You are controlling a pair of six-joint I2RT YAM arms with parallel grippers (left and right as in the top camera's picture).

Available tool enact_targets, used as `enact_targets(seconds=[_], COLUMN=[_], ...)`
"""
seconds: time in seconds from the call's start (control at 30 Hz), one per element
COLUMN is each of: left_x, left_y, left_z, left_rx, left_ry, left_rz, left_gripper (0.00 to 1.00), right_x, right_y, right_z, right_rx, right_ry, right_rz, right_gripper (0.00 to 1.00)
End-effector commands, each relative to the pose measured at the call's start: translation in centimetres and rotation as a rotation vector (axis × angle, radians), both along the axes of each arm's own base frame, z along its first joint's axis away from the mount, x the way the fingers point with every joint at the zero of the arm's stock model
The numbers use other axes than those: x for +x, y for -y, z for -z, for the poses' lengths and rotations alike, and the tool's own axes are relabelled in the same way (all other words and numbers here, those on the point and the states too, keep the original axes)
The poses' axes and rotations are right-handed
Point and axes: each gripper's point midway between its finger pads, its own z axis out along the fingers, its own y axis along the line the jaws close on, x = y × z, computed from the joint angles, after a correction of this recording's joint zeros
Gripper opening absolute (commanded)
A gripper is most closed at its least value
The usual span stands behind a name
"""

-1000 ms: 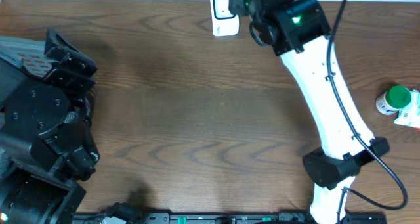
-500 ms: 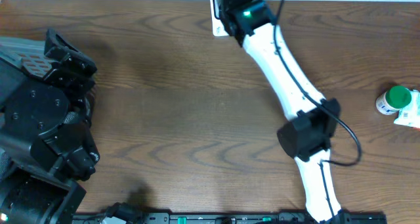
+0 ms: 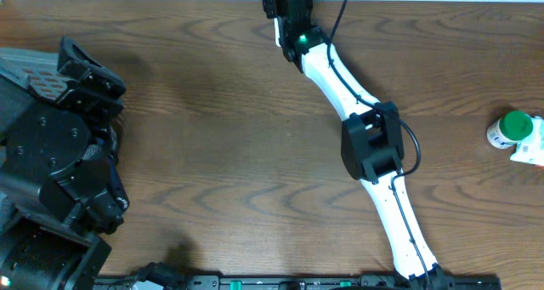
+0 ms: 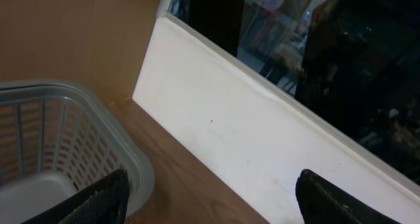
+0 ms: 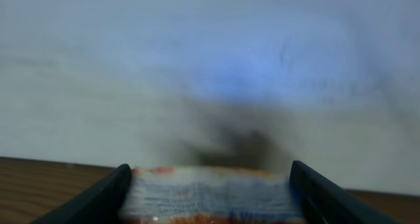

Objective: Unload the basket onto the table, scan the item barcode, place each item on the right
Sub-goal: 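Hold the snack box under the white scanner, then carry the snack box right and release it at the table edge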

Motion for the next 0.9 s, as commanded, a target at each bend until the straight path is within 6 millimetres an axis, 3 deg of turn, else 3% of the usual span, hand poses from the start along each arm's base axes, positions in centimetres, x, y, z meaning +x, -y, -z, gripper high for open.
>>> enact_targets(seconds=[0.0, 0.17, 0.3, 0.47, 0.67, 0.87], left_x=[-0.3, -0.3, -0.3, -0.3, -0.2, -0.2], left_y=[-0.4, -0.4, -0.4, -0.4, -0.4, -0.4], left_z=[-0.2, -0.2, -0.2, -0.2, -0.2, -0.2], left_rx=[0.013, 0.013, 0.013, 0.013, 0.013, 0.013], left_ry=[0.000, 0.000, 0.000, 0.000, 0.000, -0.001], left_rz=[-0.018, -0.018, -0.018, -0.018, -0.018, -0.018], left_gripper=[0.81, 0.81, 0.81, 0.81, 0.82, 0.81], right_x=[0.8, 1.0, 0.8, -0.4, -2.8, -5.8], right_y=[1.4, 1.7, 1.7, 2.3, 3.9, 6.9], right_z=[2.0, 2.6, 0.5, -5.2, -11.8, -17.7], right_rx=[-0.007, -0.010, -0.003, -0.006, -0.058, -0.121], right_ry=[-0.005, -0.009, 0.008, 0.012, 0.006, 0.008], right_rz=[0.031, 0.035, 0.035, 0.035, 0.028, 0.101], right_gripper=[0.71, 0.72, 0.73, 0.72, 0.54, 0.58])
